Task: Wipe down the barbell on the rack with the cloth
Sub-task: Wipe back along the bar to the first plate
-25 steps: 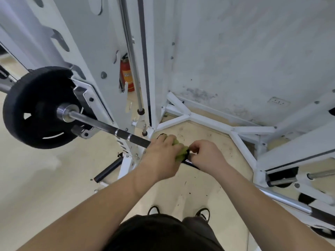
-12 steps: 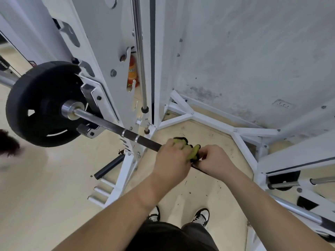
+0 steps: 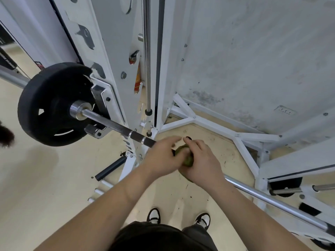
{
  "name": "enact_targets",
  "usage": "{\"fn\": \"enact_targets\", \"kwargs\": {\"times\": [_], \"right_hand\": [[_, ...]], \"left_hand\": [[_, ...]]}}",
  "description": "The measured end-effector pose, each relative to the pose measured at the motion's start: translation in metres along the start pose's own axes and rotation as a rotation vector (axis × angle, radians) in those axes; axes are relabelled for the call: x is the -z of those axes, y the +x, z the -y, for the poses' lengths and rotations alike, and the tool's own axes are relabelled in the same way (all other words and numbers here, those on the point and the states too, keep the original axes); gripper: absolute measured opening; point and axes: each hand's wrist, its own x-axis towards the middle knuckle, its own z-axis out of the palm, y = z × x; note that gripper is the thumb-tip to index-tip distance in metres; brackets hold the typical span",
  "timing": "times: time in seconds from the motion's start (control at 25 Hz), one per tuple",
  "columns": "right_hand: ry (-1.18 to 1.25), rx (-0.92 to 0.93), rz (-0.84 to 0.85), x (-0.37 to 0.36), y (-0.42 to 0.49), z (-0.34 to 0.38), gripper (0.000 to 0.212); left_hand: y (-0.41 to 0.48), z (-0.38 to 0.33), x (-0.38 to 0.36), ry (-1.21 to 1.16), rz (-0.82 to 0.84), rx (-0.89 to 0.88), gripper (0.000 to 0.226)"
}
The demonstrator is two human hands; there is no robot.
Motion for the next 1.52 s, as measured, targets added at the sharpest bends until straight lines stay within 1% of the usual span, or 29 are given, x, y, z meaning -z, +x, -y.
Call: {"fn": "enact_targets", "kwargs": {"times": [0.04, 0.08, 0.12, 0.16, 0.2, 0.28, 0.32, 0.4, 0.48, 0.52, 0.6, 0.68, 0.76, 0.84, 0.92, 1.0, 1.04, 1.12, 1.24, 1.36, 1.44, 1.52], "right_hand": [[0.005, -0.056, -0.019, 0.001, 0.0, 0.001, 0.078], [0.044, -0.127, 0.002, 0.003, 0.0, 0.0, 0.071], [0.073, -0.181, 0.048, 0.006, 0.001, -0.003, 0.067], [0.055, -0.194, 0.098, 0.013, 0.001, -0.007, 0.067], [0.005, -0.186, 0.14, 0.02, 0.002, -0.011, 0.068], [-0.111, -0.168, 0.197, 0.032, 0.008, -0.018, 0.073], [-0.156, -0.164, 0.228, 0.035, 0.01, -0.017, 0.068], [-0.225, -0.122, 0.262, 0.031, 0.012, -0.011, 0.044], [-0.291, -0.047, 0.211, 0.018, 0.016, 0.003, 0.023], [-0.293, -0.028, 0.18, 0.011, 0.024, 0.011, 0.018], [-0.208, -0.011, 0.14, -0.004, 0.044, 0.034, 0.018], [-0.121, 0.051, 0.117, -0.021, 0.06, 0.055, 0.018], [-0.002, 0.03, 0.154, -0.023, 0.067, 0.059, 0.015], [0.068, -0.043, 0.235, -0.005, 0.061, 0.039, 0.015], [0.03, -0.137, 0.316, 0.017, 0.05, 0.007, 0.019], [0.005, -0.232, 0.385, 0.041, 0.041, -0.02, 0.026], [-0.007, -0.251, 0.411, 0.048, 0.039, -0.025, 0.029], [-0.045, -0.24, 0.413, 0.046, 0.046, -0.019, 0.031], [-0.074, -0.133, 0.302, 0.015, 0.066, 0.025, 0.034], [-0.017, -0.068, 0.219, -0.01, 0.075, 0.057, 0.036], [0.026, -0.095, 0.266, -0.003, 0.075, 0.047, 0.034], [0.037, -0.14, 0.34, 0.01, 0.072, 0.028, 0.031]], "left_hand": [[0.005, 0.015, 0.016, 0.149, -0.099, -0.036, 0.04], [0.009, 0.033, 0.031, 0.331, -0.158, -0.073, 0.041], [0.013, 0.05, 0.046, 0.518, -0.141, -0.118, 0.041], [0.014, 0.062, 0.057, 0.645, -0.081, -0.136, 0.04], [0.015, 0.071, 0.063, 0.689, -0.027, -0.139, 0.038], [0.014, 0.08, 0.062, 0.686, -0.066, -0.183, 0.031], [0.015, 0.082, 0.06, 0.682, -0.091, -0.208, 0.028], [0.018, 0.082, 0.06, 0.701, -0.119, -0.267, 0.025], [0.021, 0.083, 0.067, 0.697, -0.119, -0.296, 0.026], [0.023, 0.084, 0.07, 0.686, -0.136, -0.295, 0.026], [0.023, 0.086, 0.072, 0.664, -0.16, -0.285, 0.025], [0.02, 0.09, 0.067, 0.65, -0.155, -0.283, 0.022], [0.022, 0.09, 0.067, 0.634, -0.162, -0.256, 0.022], [0.025, 0.09, 0.071, 0.624, -0.149, -0.212, 0.027], [0.026, 0.09, 0.07, 0.62, -0.149, -0.194, 0.031], [0.026, 0.089, 0.069, 0.607, -0.151, -0.204, 0.031], [0.025, 0.09, 0.069, 0.598, -0.154, -0.216, 0.03], [0.024, 0.091, 0.071, 0.591, -0.16, -0.227, 0.028], [0.025, 0.091, 0.071, 0.584, -0.169, -0.213, 0.027], [0.024, 0.093, 0.075, 0.616, -0.105, -0.278, 0.029], [0.029, 0.096, 0.094, 0.649, -0.041, -0.311, 0.037], [0.037, 0.097, 0.115, 0.733, -0.022, -0.254, 0.038]]}}
